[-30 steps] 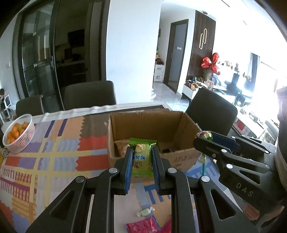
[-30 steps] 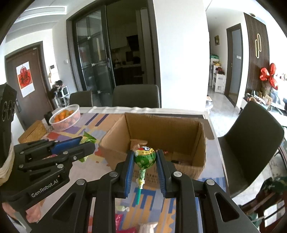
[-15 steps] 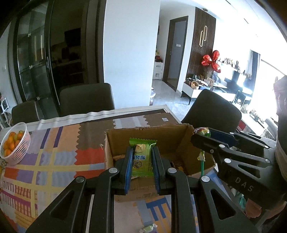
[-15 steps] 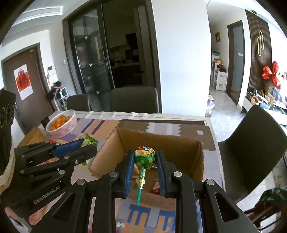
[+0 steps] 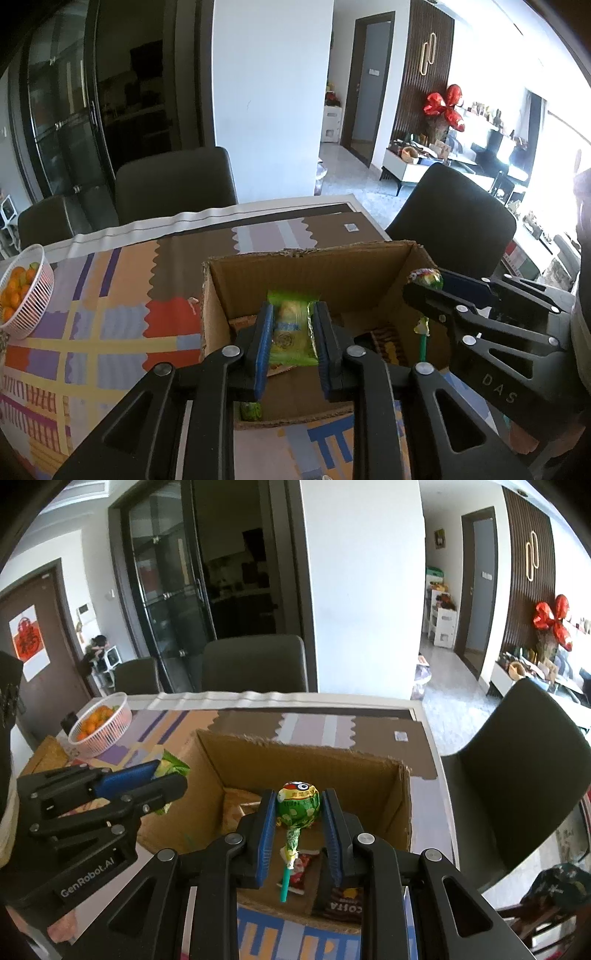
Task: Organize snacks
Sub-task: 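Carry biscuit pack and lollipop into the box and open both tools, then move both open tools back to the snacks on the table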
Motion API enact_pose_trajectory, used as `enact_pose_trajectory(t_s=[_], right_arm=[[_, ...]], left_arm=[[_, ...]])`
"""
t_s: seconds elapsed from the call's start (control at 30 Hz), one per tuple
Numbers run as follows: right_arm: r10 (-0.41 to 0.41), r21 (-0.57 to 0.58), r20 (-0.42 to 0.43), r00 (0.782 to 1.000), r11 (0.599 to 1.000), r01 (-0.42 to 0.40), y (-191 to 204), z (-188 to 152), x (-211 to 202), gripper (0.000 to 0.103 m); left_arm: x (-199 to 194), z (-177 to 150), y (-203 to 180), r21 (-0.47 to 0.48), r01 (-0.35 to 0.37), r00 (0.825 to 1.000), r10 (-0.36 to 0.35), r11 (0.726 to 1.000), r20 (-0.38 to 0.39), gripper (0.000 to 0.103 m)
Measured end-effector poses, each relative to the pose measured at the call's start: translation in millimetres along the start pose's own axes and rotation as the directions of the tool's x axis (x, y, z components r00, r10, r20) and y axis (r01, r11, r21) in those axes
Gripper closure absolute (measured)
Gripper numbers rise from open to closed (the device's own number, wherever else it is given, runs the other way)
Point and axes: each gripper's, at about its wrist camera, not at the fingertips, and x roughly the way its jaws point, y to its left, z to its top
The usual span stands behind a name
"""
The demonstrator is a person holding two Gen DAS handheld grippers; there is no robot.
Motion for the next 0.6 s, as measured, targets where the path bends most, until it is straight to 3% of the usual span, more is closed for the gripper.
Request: enact_pose_trajectory(t_s=[0.07, 0.1, 0.17, 0.27, 0.6], right_arm=[[-0.009, 0.01, -0.005, 1.0, 1.0, 0.009, -2.6, -2.3, 2.4, 0.073], [-0.017, 0.012, -0.008, 1.0, 1.0, 0.017, -3.3, -3.3, 2.4, 0.063], [-0.034, 0.013, -0.002, 0.999, 0.999, 0.034, -3.9, -4.6, -0.4, 0.057], [-0.067, -0.025, 0.024, 0.998, 0.997, 0.067, 1.2, -10.9, -11.2, 0.057], [-0.067, -0.06, 0.083, 0.994, 0.996, 0.072, 19.9, -38.6, -54.5, 0.051]], left_arm=[[0.2, -1.7, 1.5, -0.004, -0.005, 1.0, 0.005, 1.0, -0.001, 0.068], [-1.2, -3.4, 1.9, -0.003, -0.013, 1.0, 0.013, 1.0, 0.0, 0.067], [-5.5, -6.5, 1.7, 0.004, -0.025, 1.0, 0.025, 1.0, 0.005, 0.065], [-17.1, -13.7, 1.4, 0.016, -0.038, 0.999, 0.037, 0.999, 0.023, 0.056], [-68.8, -47.9, 0.0, 0.043, -0.06, 0.994, 0.055, 0.997, 0.098, 0.053]])
